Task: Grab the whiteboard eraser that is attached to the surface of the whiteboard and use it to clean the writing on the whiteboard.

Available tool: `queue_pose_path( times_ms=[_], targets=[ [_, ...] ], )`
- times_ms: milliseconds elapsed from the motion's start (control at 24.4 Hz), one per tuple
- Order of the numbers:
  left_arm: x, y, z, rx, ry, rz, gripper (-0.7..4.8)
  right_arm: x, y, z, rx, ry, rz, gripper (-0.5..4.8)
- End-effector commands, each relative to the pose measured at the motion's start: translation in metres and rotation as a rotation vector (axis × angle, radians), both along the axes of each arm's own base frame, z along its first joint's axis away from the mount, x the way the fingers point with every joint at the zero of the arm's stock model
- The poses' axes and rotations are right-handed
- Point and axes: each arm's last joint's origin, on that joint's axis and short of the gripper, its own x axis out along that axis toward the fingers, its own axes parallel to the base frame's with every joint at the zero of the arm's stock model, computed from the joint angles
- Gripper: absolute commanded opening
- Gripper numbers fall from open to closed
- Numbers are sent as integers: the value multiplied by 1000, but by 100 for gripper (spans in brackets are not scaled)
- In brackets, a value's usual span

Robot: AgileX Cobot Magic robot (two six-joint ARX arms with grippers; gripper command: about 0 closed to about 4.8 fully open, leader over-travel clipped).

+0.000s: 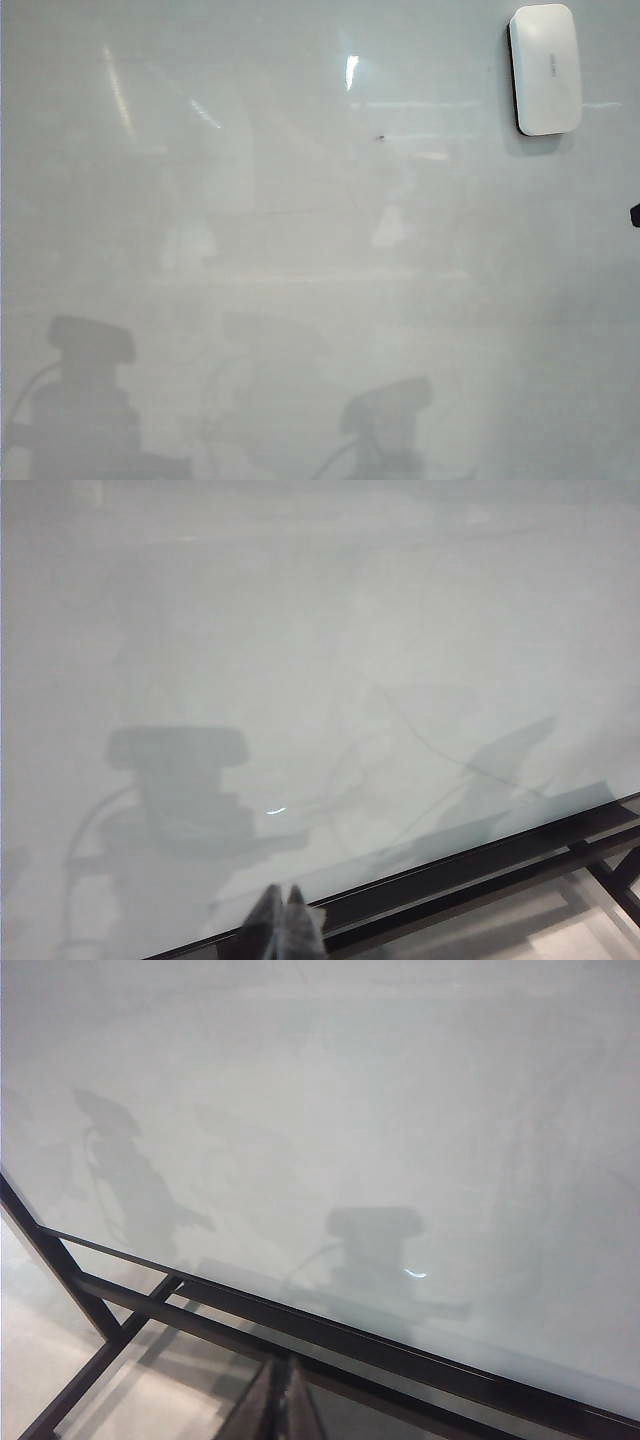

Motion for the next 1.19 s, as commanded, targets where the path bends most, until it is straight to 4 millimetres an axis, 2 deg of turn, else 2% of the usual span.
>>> queue_pose_path(
  times_ms=[41,369,574,697,1189],
  targets=[
    [0,0,3,-7,-11,-6,-5,3,-6,2,-39,-38,-117,0],
    [0,0,2,-7,-10,-6,-5,11,-32,2,-38,-65,-409,0],
    [0,0,2,-6,-10,-6,-5,12,-33,14,-50,-203,-419,0],
    [0,0,2,-7,-10,-6,-5,12,-33,17,-45,-227,-423,0],
    [0,0,2,-7,-10,-6,-5,10,-35,-3,-110,-34,-442,0]
  ],
)
